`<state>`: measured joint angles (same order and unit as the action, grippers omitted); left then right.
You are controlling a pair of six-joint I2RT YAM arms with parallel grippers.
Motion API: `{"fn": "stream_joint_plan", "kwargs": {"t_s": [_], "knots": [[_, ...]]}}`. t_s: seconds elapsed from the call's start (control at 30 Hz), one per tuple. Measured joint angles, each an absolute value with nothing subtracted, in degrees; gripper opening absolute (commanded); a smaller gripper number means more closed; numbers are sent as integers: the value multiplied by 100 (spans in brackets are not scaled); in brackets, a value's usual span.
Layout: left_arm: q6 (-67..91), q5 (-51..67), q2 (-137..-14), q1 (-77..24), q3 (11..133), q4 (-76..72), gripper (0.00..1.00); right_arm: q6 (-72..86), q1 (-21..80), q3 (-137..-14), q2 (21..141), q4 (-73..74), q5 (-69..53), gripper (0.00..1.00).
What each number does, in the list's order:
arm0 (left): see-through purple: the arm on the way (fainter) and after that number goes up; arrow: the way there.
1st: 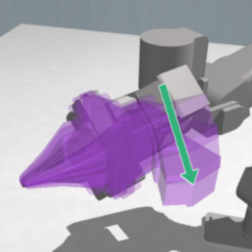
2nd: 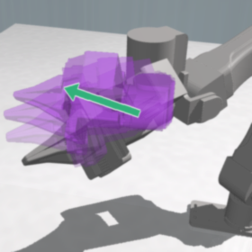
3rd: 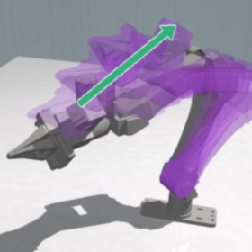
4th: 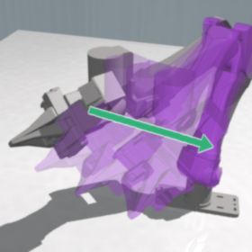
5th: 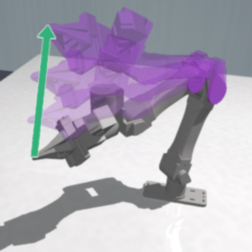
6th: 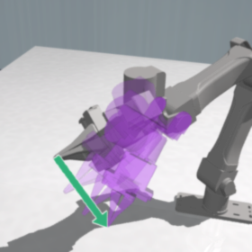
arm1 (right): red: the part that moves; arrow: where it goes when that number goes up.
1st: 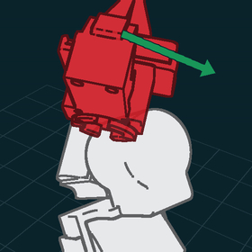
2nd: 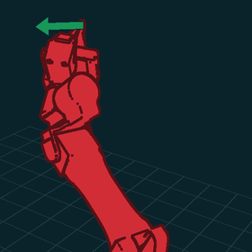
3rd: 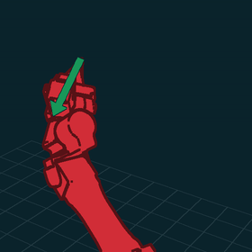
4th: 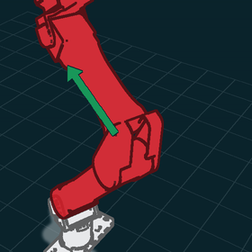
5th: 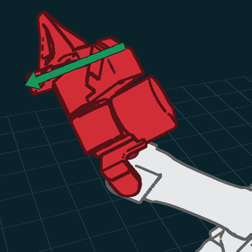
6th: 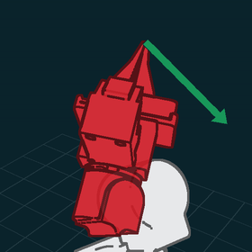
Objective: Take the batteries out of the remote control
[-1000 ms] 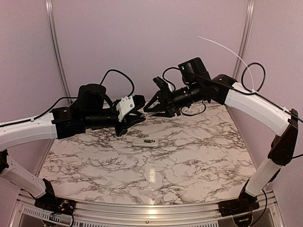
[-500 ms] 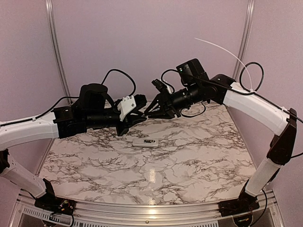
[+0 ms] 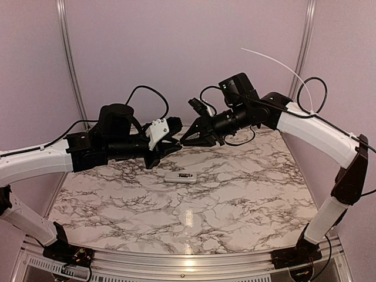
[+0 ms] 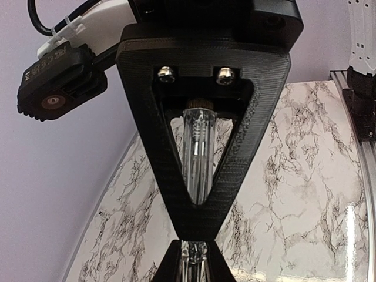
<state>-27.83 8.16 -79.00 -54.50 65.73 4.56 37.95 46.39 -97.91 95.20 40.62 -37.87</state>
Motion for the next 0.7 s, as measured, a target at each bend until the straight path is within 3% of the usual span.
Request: {"fn": "stream_joint_plan", "kwargs": {"t_s": [0.07,0.1,0.17,0.23,0.7], "knots": [[-2775,814,-7900,-5450,6573,454,61,3739,4639,-9791,9520,4064,-3780,0],[-2777,808,-7900,-5452,6573,454,71,3719,4646,-9791,9520,4080,-3767,0],[-2764,803,-7898,-5454,6573,451,88,3638,4657,-9791,9520,4125,-3691,0],[-2742,786,-7876,-5461,6558,445,98,3577,4657,-9793,9520,4187,-3601,0],[-2777,1000,-7422,-5065,6080,1083,93,2869,4462,-9557,9172,5271,-2016,0]]}}
